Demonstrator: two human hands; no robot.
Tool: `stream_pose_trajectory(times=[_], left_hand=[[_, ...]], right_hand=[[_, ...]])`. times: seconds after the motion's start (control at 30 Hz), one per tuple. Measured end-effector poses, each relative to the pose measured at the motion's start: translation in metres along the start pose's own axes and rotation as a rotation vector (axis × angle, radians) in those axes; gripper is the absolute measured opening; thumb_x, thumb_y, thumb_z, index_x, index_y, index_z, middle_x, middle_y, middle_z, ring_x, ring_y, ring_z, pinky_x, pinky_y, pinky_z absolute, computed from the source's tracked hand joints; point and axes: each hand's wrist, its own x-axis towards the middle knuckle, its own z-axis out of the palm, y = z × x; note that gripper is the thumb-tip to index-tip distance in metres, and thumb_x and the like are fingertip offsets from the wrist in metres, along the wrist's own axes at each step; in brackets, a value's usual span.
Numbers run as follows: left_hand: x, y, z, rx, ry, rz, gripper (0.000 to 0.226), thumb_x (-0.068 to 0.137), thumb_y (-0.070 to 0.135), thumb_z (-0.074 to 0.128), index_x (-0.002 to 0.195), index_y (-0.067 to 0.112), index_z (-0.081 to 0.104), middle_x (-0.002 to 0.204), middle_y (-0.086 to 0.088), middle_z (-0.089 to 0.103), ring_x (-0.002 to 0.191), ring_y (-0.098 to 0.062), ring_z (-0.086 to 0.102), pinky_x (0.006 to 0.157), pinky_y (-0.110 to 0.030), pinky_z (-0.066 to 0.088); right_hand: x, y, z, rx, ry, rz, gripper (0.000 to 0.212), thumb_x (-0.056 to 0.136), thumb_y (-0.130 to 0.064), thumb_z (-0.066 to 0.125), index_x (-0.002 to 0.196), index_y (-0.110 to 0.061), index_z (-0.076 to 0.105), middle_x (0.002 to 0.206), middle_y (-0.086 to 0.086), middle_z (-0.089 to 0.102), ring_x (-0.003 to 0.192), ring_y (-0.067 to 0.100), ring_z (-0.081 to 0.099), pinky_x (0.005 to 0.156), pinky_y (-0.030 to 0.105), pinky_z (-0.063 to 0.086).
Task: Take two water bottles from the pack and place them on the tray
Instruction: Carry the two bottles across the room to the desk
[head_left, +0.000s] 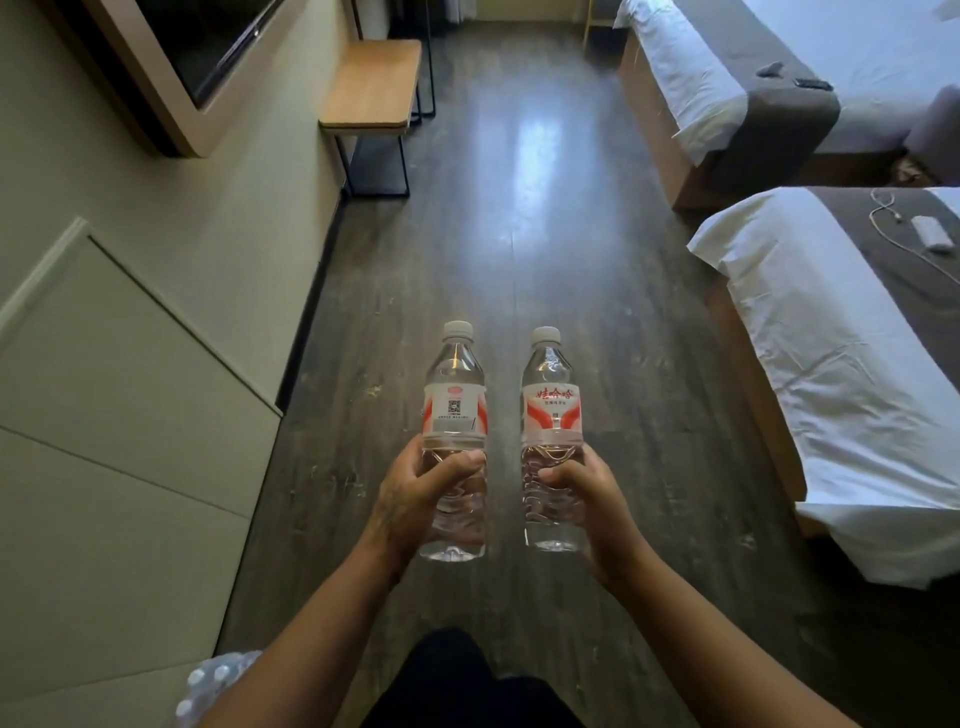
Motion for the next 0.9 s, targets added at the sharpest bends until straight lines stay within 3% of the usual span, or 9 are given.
stream_pose_trajectory(times=[0.1,0.43,0.73,0.9], left_hand=[[0.037,0.010,0.004,0.001,-0.002,-0.007,0.070,0.064,0.058,0.079,0.126,0.026,0.068,0.111,0.002,0.085,0.102,-0.023,0.083,0.086,-0.040,0.067],[0.239,0.071,-0.004,0.003,-0.058,-0.035,0.079,0.063,0.056,0.081,0.130,0.017,0.065,0.112,-0.005,0.083,0.096,-0.024,0.084,0.075,-0.030,0.067],[0.439,0.165,-0.028,0.028,-0.097,-0.029,0.080,0.064,0.055,0.081,0.132,0.017,0.065,0.116,-0.008,0.082,0.101,-0.027,0.083,0.081,-0.036,0.067],[0.546,0.207,-0.021,0.033,-0.090,-0.014,0.071,0.066,0.057,0.081,0.126,0.023,0.067,0.110,0.000,0.085,0.099,-0.026,0.084,0.078,-0.033,0.068]], right_hand=[[0.035,-0.013,-0.003,0.006,-0.001,0.006,0.055,0.078,-0.024,0.069,0.131,-0.012,0.065,0.120,0.017,0.080,0.114,0.042,0.075,0.103,0.062,0.058],[0.217,-0.086,0.006,-0.001,0.034,0.025,0.055,0.080,-0.023,0.069,0.134,-0.013,0.064,0.125,0.018,0.078,0.120,0.044,0.072,0.109,0.070,0.051],[0.398,-0.195,0.023,0.047,0.072,0.015,0.059,0.080,-0.022,0.068,0.137,-0.009,0.061,0.126,0.021,0.076,0.119,0.047,0.072,0.106,0.062,0.057],[0.502,-0.249,0.018,0.018,0.079,-0.008,0.055,0.078,-0.023,0.068,0.132,-0.013,0.064,0.123,0.018,0.078,0.118,0.046,0.072,0.108,0.068,0.053]])
